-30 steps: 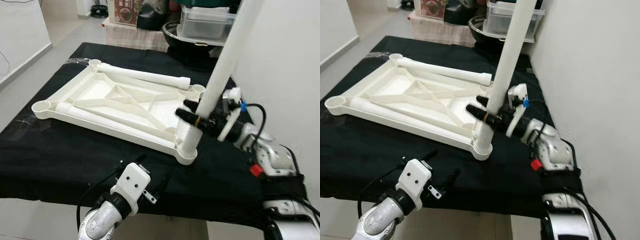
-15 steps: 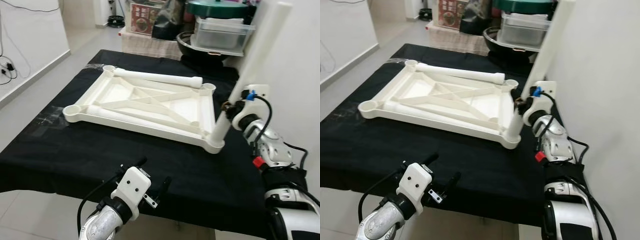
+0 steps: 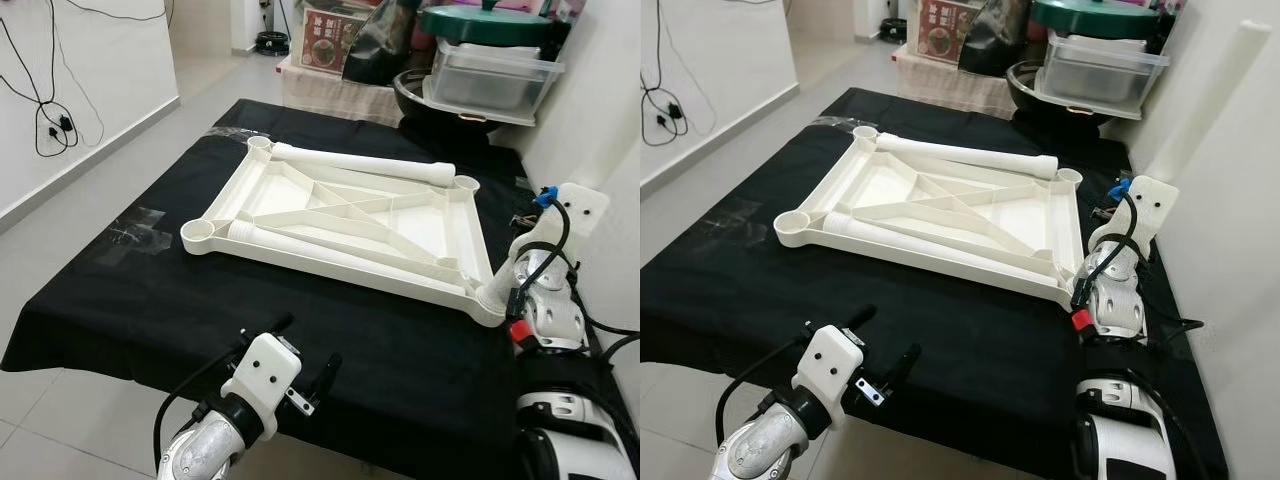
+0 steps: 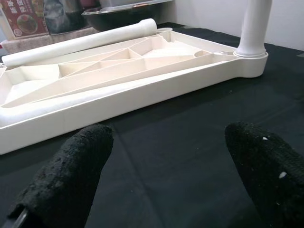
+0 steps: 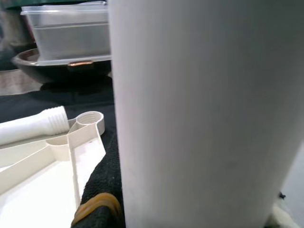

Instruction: Building children table

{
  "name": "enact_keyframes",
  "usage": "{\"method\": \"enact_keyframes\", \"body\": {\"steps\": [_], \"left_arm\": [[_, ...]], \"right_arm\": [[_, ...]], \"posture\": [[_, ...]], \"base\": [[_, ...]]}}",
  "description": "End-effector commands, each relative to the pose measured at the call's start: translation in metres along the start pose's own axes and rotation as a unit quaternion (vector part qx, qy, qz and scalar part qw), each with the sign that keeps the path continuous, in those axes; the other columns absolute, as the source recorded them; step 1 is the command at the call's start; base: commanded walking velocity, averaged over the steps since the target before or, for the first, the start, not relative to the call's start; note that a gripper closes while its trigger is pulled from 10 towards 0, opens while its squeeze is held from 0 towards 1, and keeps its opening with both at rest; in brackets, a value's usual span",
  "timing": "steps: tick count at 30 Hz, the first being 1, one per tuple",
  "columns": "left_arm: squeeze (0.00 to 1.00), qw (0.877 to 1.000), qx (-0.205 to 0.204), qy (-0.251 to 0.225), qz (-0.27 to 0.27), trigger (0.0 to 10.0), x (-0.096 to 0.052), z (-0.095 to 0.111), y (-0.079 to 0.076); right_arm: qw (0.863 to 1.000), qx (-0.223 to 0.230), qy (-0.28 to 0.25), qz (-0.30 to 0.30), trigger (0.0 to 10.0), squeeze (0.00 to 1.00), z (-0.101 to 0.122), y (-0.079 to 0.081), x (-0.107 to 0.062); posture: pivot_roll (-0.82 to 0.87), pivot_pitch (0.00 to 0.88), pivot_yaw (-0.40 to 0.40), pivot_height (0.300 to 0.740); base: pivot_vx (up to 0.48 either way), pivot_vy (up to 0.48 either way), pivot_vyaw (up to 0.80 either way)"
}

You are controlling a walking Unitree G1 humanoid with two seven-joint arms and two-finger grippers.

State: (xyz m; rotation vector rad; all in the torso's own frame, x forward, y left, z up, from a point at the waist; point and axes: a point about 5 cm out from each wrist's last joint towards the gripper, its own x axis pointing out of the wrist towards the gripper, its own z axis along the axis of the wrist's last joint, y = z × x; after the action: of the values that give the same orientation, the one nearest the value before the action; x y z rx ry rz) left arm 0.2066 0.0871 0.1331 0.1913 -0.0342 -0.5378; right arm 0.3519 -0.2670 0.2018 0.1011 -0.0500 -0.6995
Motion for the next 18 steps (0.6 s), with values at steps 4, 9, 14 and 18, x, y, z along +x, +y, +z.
{"method": "enact_keyframes", "body": {"steps": [4, 9, 14, 18], "left_arm": [[0.0, 1.0, -0.004, 0.009, -0.006, 10.0, 0.0, -0.004, -0.002], [0.0, 1.0, -0.004, 0.009, -0.005, 10.0, 0.0, -0.004, -0.002], [0.0, 1.0, -0.004, 0.009, -0.005, 10.0, 0.001, -0.005, -0.002], [0.0, 1.0, -0.005, 0.01, -0.006, 10.0, 0.001, -0.005, -0.002]], "right_arm": [[0.999, -0.001, 0.052, 0.01, 10.0, 1.0, -0.033, 0.004, -0.013], [0.998, 0.002, 0.052, 0.021, 10.0, 0.0, -0.037, 0.008, -0.025], [0.998, -0.004, 0.054, 0.028, 10.0, 0.0, -0.041, 0.005, -0.035], [0.996, -0.018, 0.068, 0.052, 10.0, 0.0, -0.052, -0.005, -0.054]], "posture": [[0.08, 0.06, -0.114, 0.74], [0.08, 0.06, -0.114, 0.74], [0.08, 0.06, -0.113, 0.74], [0.07, 0.057, -0.11, 0.74]], "base": [[0.0, 0.0, 0.0], [0.0, 0.0, 0.0], [0.0, 0.0, 0.0], [0.0, 0.0, 0.0]]}}
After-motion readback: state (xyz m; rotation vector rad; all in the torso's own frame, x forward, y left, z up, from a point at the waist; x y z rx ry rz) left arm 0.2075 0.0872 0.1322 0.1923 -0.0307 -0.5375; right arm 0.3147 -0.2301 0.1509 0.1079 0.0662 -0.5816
